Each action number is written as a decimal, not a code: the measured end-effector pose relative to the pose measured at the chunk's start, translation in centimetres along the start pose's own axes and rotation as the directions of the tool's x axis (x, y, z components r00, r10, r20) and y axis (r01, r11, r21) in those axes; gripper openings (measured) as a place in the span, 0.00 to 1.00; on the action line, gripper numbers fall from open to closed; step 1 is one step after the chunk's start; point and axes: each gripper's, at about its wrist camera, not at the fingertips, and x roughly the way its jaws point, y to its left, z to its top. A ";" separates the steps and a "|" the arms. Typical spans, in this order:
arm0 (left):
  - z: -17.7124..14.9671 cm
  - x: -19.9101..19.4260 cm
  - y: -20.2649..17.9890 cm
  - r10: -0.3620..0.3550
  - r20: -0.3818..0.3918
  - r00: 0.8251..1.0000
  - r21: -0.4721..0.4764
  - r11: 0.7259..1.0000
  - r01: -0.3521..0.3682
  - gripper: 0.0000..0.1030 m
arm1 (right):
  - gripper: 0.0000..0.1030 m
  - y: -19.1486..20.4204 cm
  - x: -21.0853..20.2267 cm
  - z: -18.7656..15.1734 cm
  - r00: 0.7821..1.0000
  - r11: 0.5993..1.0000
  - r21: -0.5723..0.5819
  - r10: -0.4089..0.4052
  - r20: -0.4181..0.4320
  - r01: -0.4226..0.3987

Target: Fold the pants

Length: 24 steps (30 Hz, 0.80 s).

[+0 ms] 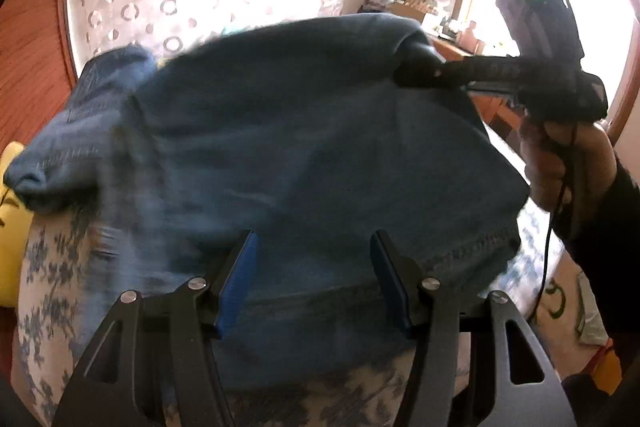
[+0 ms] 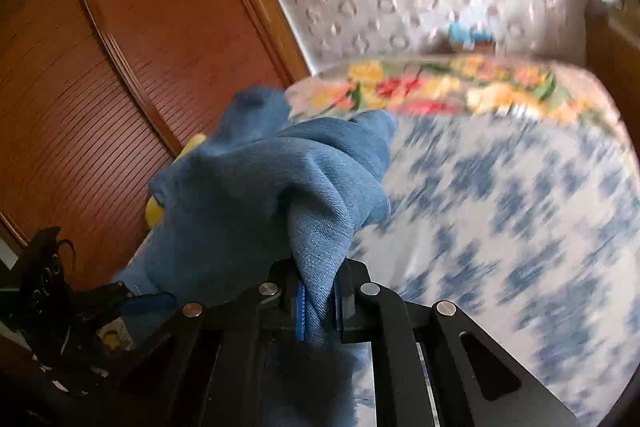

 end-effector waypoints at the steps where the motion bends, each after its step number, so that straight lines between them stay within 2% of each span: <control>1: 0.6 0.0 -0.4 -0.006 0.010 1.000 0.009 1.000 0.006 0.58 | 0.09 -0.6 -0.9 0.5 1.000 1.000 -0.002 -0.020 0.016 0.020; 3: 1.5 0.1 -1.1 -0.012 0.023 1.000 0.022 1.000 0.012 0.58 | 0.09 -2.5 -2.5 1.4 0.996 0.997 0.005 -0.079 0.041 0.079; 5: 2.4 0.5 -1.9 -0.030 0.031 0.999 0.029 0.999 0.029 0.58 | 0.11 -5.1 -3.0 1.8 0.987 0.987 0.020 -0.159 0.019 0.158; 7: 3.0 1.0 -2.5 -0.043 0.037 0.998 0.035 0.999 0.042 0.58 | 0.25 -7.2 -2.3 1.5 0.974 0.974 0.020 -0.225 -0.036 0.225; 9: 3.5 1.6 -3.3 -0.060 0.038 0.997 0.043 0.997 0.058 0.58 | 0.32 -8.8 -1.9 0.2 0.956 0.957 0.016 -0.287 -0.067 0.288; 10: 3.6 1.8 -3.7 -0.065 0.035 0.997 0.046 0.997 0.064 0.58 | 0.40 -9.3 -1.9 -0.4 0.950 0.953 0.007 -0.302 -0.076 0.303; 12: 3.5 2.3 -4.2 -0.074 0.028 0.997 0.052 0.996 0.073 0.58 | 0.52 -10.2 -2.2 -2.0 0.951 0.954 0.016 -0.298 -0.078 0.300; 15: 3.4 3.5 -4.8 -0.086 -0.001 0.996 0.058 0.995 0.086 0.58 | 0.57 -10.7 -2.7 -4.6 0.956 0.959 0.035 -0.277 -0.093 0.282; 19: 3.1 4.6 -5.0 -0.078 -0.030 0.996 0.066 0.995 0.080 0.58 | 0.60 -12.0 -2.8 -7.0 0.961 0.963 0.070 -0.252 -0.113 0.261; 24: 2.8 5.7 -5.0 -0.057 -0.051 0.997 0.049 0.997 0.060 0.58 | 0.60 -12.0 -2.3 -8.2 0.952 0.955 0.075 -0.277 -0.131 0.288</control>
